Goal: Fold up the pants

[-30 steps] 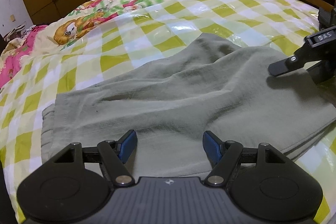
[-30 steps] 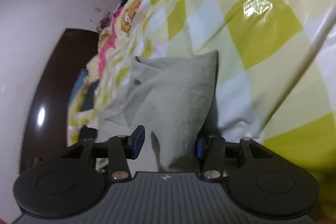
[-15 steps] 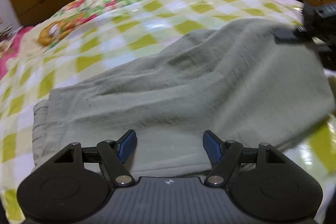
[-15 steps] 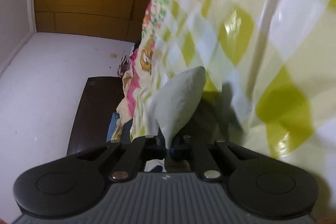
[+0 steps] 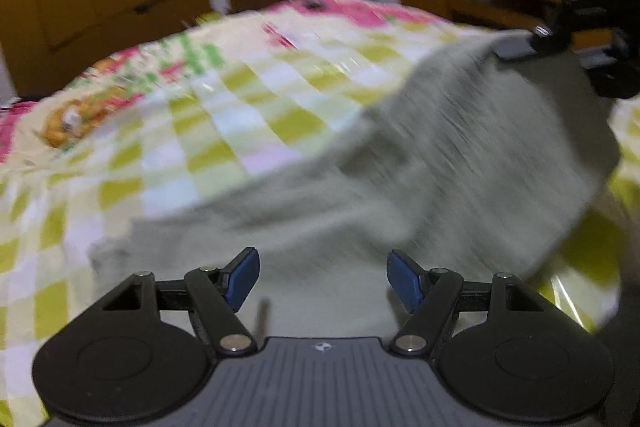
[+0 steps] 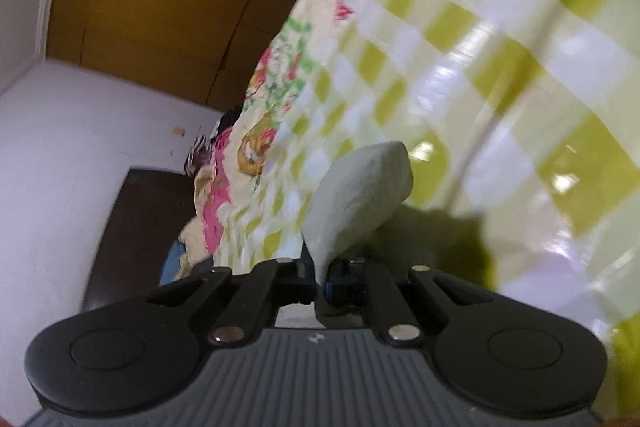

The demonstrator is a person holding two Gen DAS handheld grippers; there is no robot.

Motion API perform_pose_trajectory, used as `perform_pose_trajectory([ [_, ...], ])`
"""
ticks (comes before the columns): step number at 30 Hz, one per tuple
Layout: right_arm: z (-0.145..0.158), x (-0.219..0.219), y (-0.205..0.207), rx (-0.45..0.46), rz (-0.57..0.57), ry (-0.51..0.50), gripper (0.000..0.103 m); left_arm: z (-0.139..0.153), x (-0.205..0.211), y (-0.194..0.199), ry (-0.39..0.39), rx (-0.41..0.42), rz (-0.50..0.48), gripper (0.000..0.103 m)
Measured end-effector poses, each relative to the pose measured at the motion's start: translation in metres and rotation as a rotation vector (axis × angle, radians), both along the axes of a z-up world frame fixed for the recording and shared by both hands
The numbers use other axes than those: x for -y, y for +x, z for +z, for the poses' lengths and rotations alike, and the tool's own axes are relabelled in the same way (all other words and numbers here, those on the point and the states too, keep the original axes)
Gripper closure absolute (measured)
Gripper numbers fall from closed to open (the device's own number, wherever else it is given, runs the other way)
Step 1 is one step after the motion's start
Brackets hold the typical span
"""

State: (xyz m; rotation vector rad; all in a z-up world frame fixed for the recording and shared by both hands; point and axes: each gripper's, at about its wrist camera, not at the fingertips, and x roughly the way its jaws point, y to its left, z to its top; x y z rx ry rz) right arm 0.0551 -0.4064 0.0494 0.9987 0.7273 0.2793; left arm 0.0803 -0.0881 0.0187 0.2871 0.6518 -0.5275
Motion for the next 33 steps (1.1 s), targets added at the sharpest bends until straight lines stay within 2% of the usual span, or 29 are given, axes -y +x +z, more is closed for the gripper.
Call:
perform_pose_trajectory([
  [3,0.016,-0.017,0.008,0.001,0.028,-0.045,0.097,0.008,-0.007,0.016,-0.056,0.046,0.084,0.020],
  [4,0.019,-0.022,0.009,-0.003,0.028,-0.057,0.097,0.007,-0.007,0.022,-0.054,0.052,0.110,0.020],
  [5,0.021,-0.024,0.010,-0.007,0.027,-0.060,0.097,0.002,-0.005,0.030,-0.027,0.051,0.133,0.020],
  [8,0.027,-0.034,0.013,-0.016,0.024,-0.062,0.097,-0.026,0.009,0.052,0.140,0.002,0.188,0.020],
  [10,0.034,-0.045,0.017,-0.018,0.028,-0.067,0.097,-0.041,0.010,0.056,0.179,-0.035,0.183,0.020],
  [14,0.047,-0.074,0.029,-0.022,0.054,-0.109,0.097,-0.024,-0.010,0.028,0.090,0.005,0.179,0.020],
  [17,0.051,-0.100,0.042,-0.023,0.066,-0.128,0.097,-0.018,-0.028,0.004,0.105,0.069,0.191,0.020],
  [19,0.050,-0.122,0.054,-0.036,0.075,-0.142,0.096,-0.018,-0.038,-0.006,0.120,0.078,0.196,0.020],
  [23,0.042,-0.167,0.078,-0.090,0.101,-0.222,0.096,-0.020,-0.056,-0.016,0.059,0.039,0.182,0.020],
  [29,0.020,-0.245,0.104,-0.156,0.233,-0.447,0.090,-0.015,-0.083,-0.024,-0.025,-0.007,0.175,0.019],
  [31,0.011,-0.261,0.107,-0.178,0.256,-0.460,0.082,-0.018,-0.093,-0.026,-0.049,-0.024,0.183,0.019],
  [33,0.005,-0.270,0.107,-0.194,0.269,-0.438,0.078,-0.022,-0.098,-0.023,-0.057,-0.039,0.189,0.019],
])
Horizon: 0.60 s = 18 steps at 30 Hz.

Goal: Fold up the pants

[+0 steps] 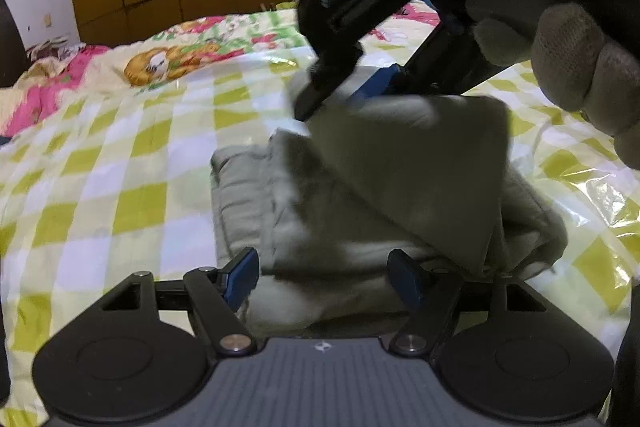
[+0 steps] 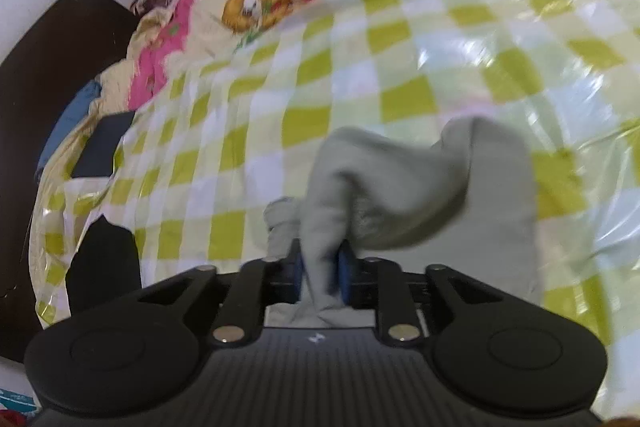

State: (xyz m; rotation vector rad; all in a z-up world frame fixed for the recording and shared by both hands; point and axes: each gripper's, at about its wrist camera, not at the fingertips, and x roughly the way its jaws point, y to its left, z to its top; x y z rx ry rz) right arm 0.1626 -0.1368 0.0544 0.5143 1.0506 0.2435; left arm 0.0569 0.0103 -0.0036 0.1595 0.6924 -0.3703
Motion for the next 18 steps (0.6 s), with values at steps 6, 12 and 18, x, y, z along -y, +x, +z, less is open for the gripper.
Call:
perform_pose_trajectory([
  [6,-0.001,-0.009,0.003,-0.010,0.007,0.000,0.069,0.001,-0.016,0.002,-0.074,-0.021,0.019,0.019],
  [12,0.001,-0.017,0.002,-0.041,0.062,-0.076,0.060,0.006,-0.031,0.003,-0.170,-0.050,0.021,0.019],
  [18,-0.003,-0.053,0.019,-0.031,0.135,-0.247,0.059,0.013,-0.036,-0.005,-0.197,-0.036,0.020,0.019],
])
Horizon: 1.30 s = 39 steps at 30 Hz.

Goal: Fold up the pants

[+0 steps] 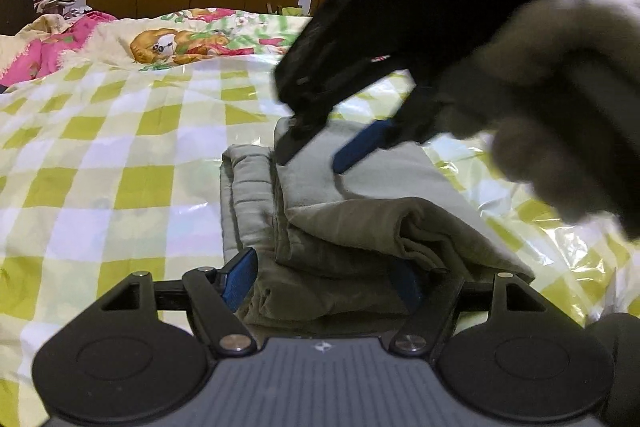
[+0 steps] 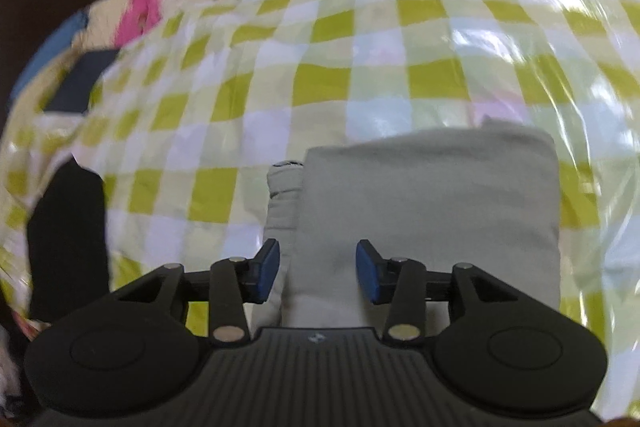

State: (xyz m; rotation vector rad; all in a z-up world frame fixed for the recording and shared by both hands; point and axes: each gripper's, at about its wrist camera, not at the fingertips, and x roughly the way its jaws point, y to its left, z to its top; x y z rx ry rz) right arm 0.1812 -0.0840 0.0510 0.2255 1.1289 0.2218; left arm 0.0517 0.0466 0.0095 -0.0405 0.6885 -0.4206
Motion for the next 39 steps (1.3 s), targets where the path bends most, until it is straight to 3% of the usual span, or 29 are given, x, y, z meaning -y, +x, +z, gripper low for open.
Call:
perform_pose_trajectory([
  [5,-0.010,-0.017,0.022,0.004,0.040,-0.105,0.056,0.006,-0.004,-0.010,0.001,0.000,0.006,0.019],
  [7,-0.009,-0.014,0.024,-0.008,0.046,-0.098,0.056,0.010,-0.009,-0.016,-0.012,-0.013,0.014,0.019],
  [13,0.007,-0.004,0.017,0.030,0.089,-0.132,0.056,0.029,-0.016,-0.019,-0.172,-0.089,0.021,0.015],
  [18,0.012,0.006,0.030,0.087,0.178,-0.115,0.051,0.022,0.005,-0.014,-0.048,-0.083,0.054,0.013],
  [21,0.007,0.008,0.038,0.091,0.286,-0.114,0.046,0.010,0.016,-0.008,-0.053,-0.140,0.025,0.013],
  [25,-0.003,0.012,0.048,0.080,0.388,-0.095,0.045,0.003,0.030,0.001,-0.013,-0.154,0.012,0.014],
  [27,-0.008,0.018,0.053,0.061,0.412,-0.049,0.045,0.002,0.032,0.004,-0.006,-0.148,0.014,0.031],
  [28,-0.011,0.020,0.055,0.056,0.421,-0.040,0.054,0.001,0.033,0.004,0.003,-0.148,0.016,0.036],
  [29,-0.013,0.021,0.056,0.044,0.434,-0.026,0.065,0.001,0.033,0.005,0.012,-0.152,0.020,0.043],
  [30,-0.016,0.023,0.057,0.020,0.447,0.007,0.089,0.000,0.032,0.005,0.012,-0.157,0.025,0.049],
  [31,-0.017,0.025,0.057,0.008,0.447,0.032,0.096,-0.001,0.030,0.006,0.004,-0.163,0.031,0.052],
  [33,-0.014,0.028,0.053,0.030,0.455,0.040,0.096,-0.002,0.026,0.009,-0.010,-0.177,0.045,0.069],
  [34,-0.011,0.030,0.051,0.040,0.453,0.055,0.097,-0.003,0.024,0.009,-0.014,-0.183,0.052,0.072],
  [39,0.009,0.042,0.045,0.103,0.399,0.125,0.099,0.004,0.017,0.010,-0.059,-0.170,0.059,0.079],
])
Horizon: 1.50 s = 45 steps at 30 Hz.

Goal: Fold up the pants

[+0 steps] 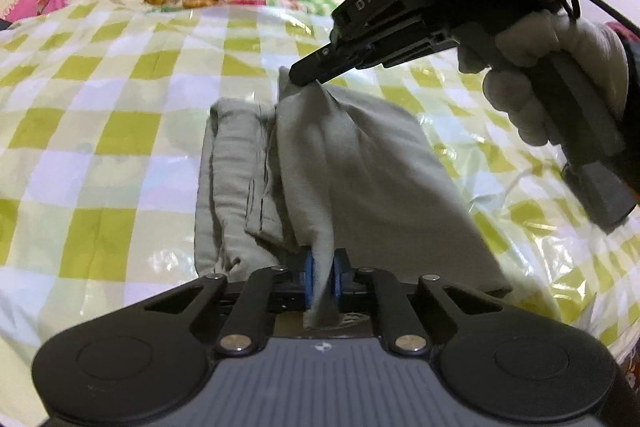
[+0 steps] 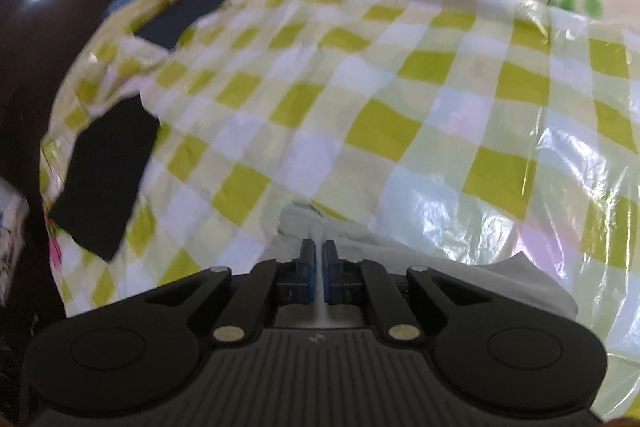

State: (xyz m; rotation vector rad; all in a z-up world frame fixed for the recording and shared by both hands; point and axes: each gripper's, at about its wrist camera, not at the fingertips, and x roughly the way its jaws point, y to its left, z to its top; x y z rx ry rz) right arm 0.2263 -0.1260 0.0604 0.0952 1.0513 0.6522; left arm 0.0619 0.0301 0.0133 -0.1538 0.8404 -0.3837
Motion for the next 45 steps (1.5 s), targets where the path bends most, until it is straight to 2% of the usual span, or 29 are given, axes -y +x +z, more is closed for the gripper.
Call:
perform_pose_trajectory([
  [7,0.038,-0.004,0.005,0.076,-0.030,0.096,0.102,0.031,-0.025,-0.007,-0.059,0.078,0.043,0.080],
  [9,0.043,-0.013,0.009,0.094,-0.023,0.109,0.102,0.033,-0.033,-0.005,-0.044,0.088,0.068,0.084],
  [12,0.036,-0.021,0.013,0.076,-0.019,0.101,0.102,0.022,-0.043,0.003,-0.022,0.060,0.103,0.084],
  [14,0.028,-0.022,0.010,0.053,-0.018,0.041,0.095,0.013,-0.048,0.006,-0.036,0.022,0.096,0.084],
  [17,0.013,-0.015,0.007,0.015,-0.056,-0.013,0.092,0.012,-0.048,0.002,-0.064,0.024,0.079,0.084],
  [19,0.008,-0.012,0.008,-0.004,-0.075,-0.014,0.075,0.014,-0.042,-0.002,-0.059,0.032,0.033,0.079],
  [20,0.006,-0.014,0.008,-0.009,-0.070,-0.014,0.071,0.015,-0.038,-0.003,-0.048,0.038,0.024,0.069],
  [21,0.006,-0.016,0.007,-0.013,-0.061,-0.016,0.066,0.016,-0.034,-0.005,-0.034,0.045,0.017,0.055],
  [23,0.005,-0.025,0.007,-0.014,-0.039,-0.028,0.060,0.014,-0.026,-0.005,0.008,0.056,0.015,0.041],
  [27,-0.010,-0.045,0.005,-0.023,-0.014,-0.115,0.047,0.000,-0.012,0.001,0.061,0.026,0.009,0.039],
  [29,-0.021,-0.050,0.004,-0.006,-0.032,-0.204,0.049,-0.004,-0.006,0.004,0.100,0.030,0.014,0.040],
  [30,-0.025,-0.049,0.004,-0.008,-0.043,-0.224,0.068,-0.005,-0.005,0.004,0.113,0.034,0.020,0.048],
  [31,-0.027,-0.044,0.004,-0.029,-0.054,-0.203,0.091,-0.004,-0.004,0.004,0.120,0.047,0.020,0.056],
  [32,-0.028,-0.038,0.003,-0.052,-0.065,-0.161,0.098,-0.002,-0.005,0.003,0.128,0.059,0.019,0.073],
  [35,-0.014,-0.030,-0.007,-0.012,-0.065,-0.130,0.099,0.005,-0.011,0.001,0.093,0.072,0.027,0.080],
  [42,0.031,-0.020,-0.013,0.038,-0.100,-0.012,0.099,0.031,-0.020,-0.007,0.053,0.137,0.035,0.081],
  [45,0.040,-0.025,-0.009,0.054,-0.103,0.014,0.099,0.036,-0.026,-0.007,0.055,0.154,0.048,0.081],
])
